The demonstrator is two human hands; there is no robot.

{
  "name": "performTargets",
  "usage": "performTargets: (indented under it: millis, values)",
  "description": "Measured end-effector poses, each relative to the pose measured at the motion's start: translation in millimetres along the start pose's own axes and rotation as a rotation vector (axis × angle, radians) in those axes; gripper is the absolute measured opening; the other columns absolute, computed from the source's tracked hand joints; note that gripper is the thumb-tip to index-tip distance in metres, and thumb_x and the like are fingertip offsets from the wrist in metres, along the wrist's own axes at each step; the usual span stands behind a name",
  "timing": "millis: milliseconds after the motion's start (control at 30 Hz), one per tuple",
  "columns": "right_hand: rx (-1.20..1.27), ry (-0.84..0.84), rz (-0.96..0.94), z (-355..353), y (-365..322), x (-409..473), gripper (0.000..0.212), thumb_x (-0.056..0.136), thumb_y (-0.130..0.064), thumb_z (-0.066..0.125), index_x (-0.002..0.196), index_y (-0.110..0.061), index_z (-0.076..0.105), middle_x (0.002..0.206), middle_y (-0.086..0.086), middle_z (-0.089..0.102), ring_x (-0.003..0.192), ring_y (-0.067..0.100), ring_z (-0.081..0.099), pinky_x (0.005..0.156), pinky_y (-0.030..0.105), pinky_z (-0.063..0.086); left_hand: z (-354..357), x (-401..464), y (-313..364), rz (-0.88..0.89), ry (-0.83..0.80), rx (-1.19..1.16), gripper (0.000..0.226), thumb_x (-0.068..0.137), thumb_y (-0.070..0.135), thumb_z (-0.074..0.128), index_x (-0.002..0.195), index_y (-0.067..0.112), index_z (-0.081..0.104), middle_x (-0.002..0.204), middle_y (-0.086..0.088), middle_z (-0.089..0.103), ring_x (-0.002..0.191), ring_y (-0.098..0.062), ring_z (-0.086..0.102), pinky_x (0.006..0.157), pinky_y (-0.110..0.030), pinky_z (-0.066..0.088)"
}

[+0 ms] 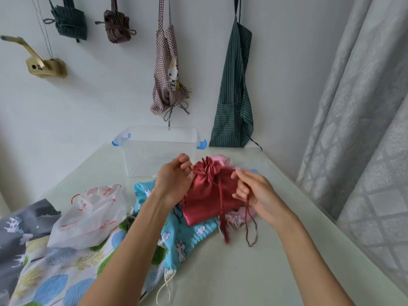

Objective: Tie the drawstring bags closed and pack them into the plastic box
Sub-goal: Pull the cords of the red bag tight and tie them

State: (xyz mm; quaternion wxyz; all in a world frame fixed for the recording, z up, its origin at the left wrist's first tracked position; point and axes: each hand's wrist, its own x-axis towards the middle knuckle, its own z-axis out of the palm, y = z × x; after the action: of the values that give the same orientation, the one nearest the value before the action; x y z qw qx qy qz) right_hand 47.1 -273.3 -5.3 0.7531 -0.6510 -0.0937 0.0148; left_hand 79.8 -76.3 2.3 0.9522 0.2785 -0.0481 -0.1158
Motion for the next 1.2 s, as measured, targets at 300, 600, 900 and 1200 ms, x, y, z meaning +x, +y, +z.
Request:
performTargets:
  millis: [300, 600, 900, 1200]
  values:
    - [-0.255, 0.222, -0.292, 27, -77, 85, 0.021, 0.098, -0.017, 0.046, 0.085, -0.014, 0.063, 0.069, 0.001, 0.059, 0.058, 0.008, 0.058, 0.057, 0.017, 0.051, 75, 52, 71, 0.210, -0.030, 0.209, 0.034, 0.100, 0.011, 0.031, 0.069, 0.017, 0.044, 0.054, 0.007, 0.052, 0.053, -0.004, 0.049, 0.062, -0.018, 0.040]
    - [-0.718, -0.212, 0.161, -1, -32, 42, 0.020, 0.094, -0.024, 0.054, 0.089, -0.015, 0.071, 0.058, -0.004, 0.062, 0.048, 0.006, 0.052, 0.055, 0.013, 0.047, 3, 15, 27, 0.105, -0.104, 1.052, 0.029, 0.097, 0.027, 0.045, 0.083, 0.020, 0.069, 0.073, -0.001, 0.060, 0.072, -0.014, 0.056, 0.073, -0.020, 0.049]
    - [-0.851, -0.384, 0.462, -2, -2, 39, 0.030, 0.093, -0.032, 0.056, 0.070, -0.017, 0.069, 0.043, -0.008, 0.055, 0.037, 0.004, 0.045, 0.041, 0.012, 0.035, -33, 29, -12, -0.060, -0.216, 1.156, 0.027, 0.097, 0.030, 0.049, 0.102, 0.022, 0.073, 0.058, 0.012, 0.037, 0.050, -0.003, 0.034, 0.049, -0.008, 0.032]
    - [-0.862, -0.282, 0.178, -4, -46, 17, 0.042, 0.084, -0.050, 0.056, 0.053, -0.022, 0.055, 0.053, -0.006, 0.055, 0.054, 0.007, 0.046, 0.064, 0.017, 0.040, -13, 15, -16, -0.239, -0.499, 1.373, 0.029, 0.098, 0.015, 0.045, 0.112, 0.019, 0.070, 0.104, 0.013, 0.068, 0.095, 0.004, 0.063, 0.089, -0.012, 0.046]
